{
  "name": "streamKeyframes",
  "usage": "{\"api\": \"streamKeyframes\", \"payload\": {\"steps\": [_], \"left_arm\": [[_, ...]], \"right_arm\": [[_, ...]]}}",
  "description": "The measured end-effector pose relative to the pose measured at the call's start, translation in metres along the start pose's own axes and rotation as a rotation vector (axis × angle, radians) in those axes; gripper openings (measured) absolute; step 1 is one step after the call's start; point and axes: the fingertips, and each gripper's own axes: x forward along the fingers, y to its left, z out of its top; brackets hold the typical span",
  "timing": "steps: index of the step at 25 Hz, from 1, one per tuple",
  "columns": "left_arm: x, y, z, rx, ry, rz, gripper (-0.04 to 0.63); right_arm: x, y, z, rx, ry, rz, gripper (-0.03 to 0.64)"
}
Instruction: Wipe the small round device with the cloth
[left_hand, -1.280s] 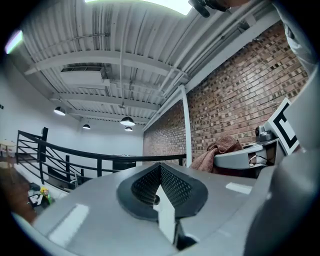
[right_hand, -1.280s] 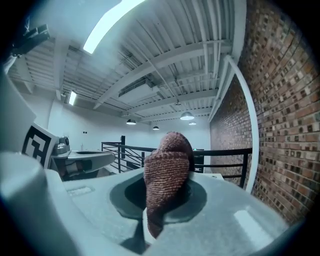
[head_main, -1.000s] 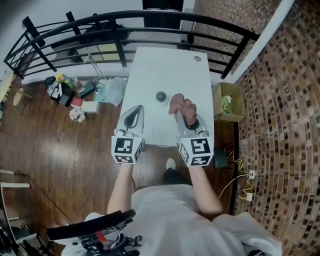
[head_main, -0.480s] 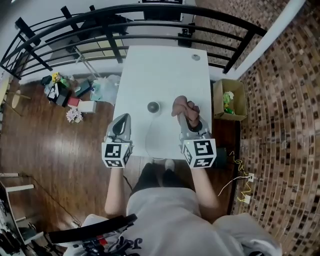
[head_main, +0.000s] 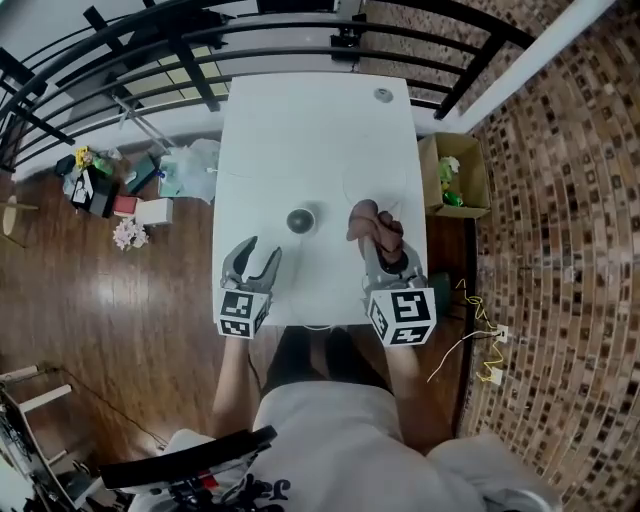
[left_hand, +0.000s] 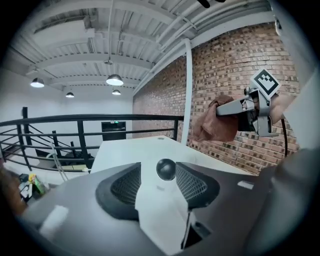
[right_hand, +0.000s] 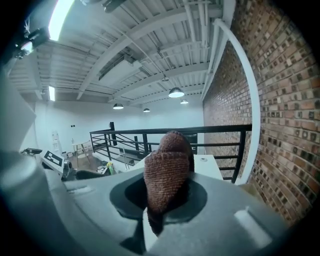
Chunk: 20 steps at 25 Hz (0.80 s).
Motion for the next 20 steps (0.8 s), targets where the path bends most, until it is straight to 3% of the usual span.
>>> {"api": "streamKeyframes", "payload": {"steps": [5, 7, 20], "left_arm": [[0.035, -0.015, -0.036, -0.031, 0.047, -0.075, 0.415], [0.05, -0.02, -0.046, -0.038, 0.058, -0.087, 0.457], [0.121, -0.02, -0.074, -0.033, 0.086, -0.08, 0.443]], "right_arm": [[0.005, -0.009, -0.017, 0.01, 0.042, -0.039, 0.025], [0.006, -0.012, -0.024, 0.014, 0.059, -0.052, 0.025], [-0.002, -0.032, -0.046, 0.024, 0.112, -0.138, 0.025]]}}
